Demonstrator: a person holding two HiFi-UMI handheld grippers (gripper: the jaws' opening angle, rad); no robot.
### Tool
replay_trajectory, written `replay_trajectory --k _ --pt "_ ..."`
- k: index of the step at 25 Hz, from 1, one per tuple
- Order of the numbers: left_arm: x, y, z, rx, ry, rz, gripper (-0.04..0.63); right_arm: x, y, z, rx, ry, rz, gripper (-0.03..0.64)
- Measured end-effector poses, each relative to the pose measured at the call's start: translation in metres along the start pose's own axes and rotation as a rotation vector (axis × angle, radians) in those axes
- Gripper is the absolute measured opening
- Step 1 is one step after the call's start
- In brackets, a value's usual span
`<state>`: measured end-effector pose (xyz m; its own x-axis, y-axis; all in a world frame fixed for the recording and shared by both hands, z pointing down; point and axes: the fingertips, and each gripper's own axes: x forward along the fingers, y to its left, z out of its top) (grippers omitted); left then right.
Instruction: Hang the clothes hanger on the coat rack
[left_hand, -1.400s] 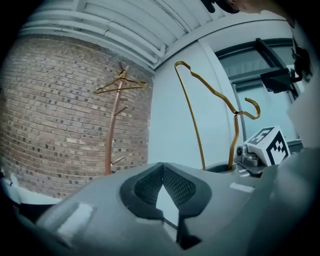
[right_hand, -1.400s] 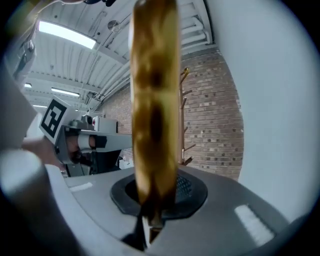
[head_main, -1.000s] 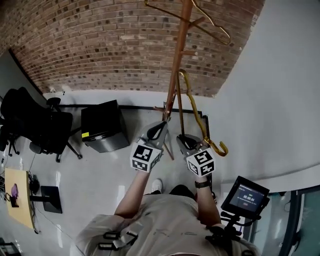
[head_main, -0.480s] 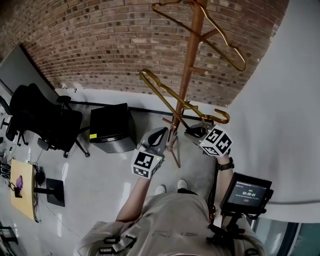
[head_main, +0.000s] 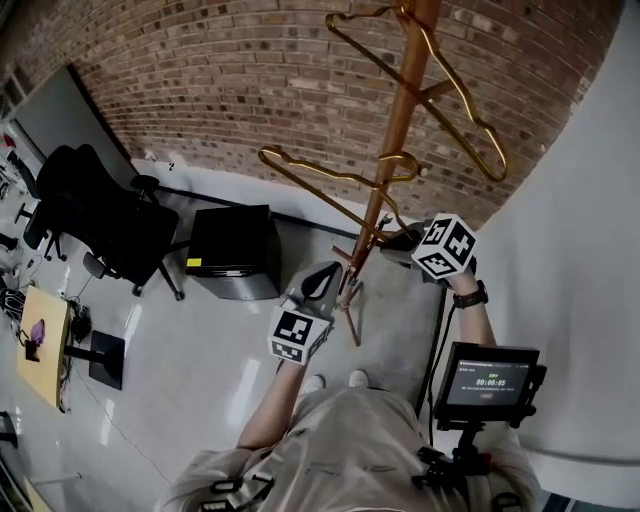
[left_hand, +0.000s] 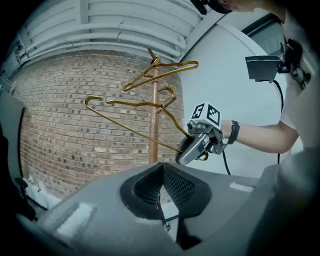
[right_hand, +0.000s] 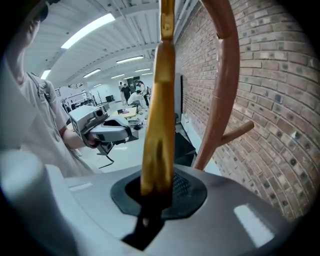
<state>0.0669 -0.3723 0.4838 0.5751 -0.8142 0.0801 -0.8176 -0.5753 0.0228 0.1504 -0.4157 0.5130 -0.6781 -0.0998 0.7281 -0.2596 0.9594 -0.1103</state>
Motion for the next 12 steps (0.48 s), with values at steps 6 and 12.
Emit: replay_trajectory --k 6,12 --pt "-0.004 0.012 -0.007 -0.012 0.02 0.061 0.002 -0.006 0.005 0.003 -0.05 -0.044 0.036 0.037" --pt "-0.007 0.006 -0.013 -0.015 0.039 0.061 0.002 0.005 0.006 -0.015 0.019 -0.047 0.106 0.037"
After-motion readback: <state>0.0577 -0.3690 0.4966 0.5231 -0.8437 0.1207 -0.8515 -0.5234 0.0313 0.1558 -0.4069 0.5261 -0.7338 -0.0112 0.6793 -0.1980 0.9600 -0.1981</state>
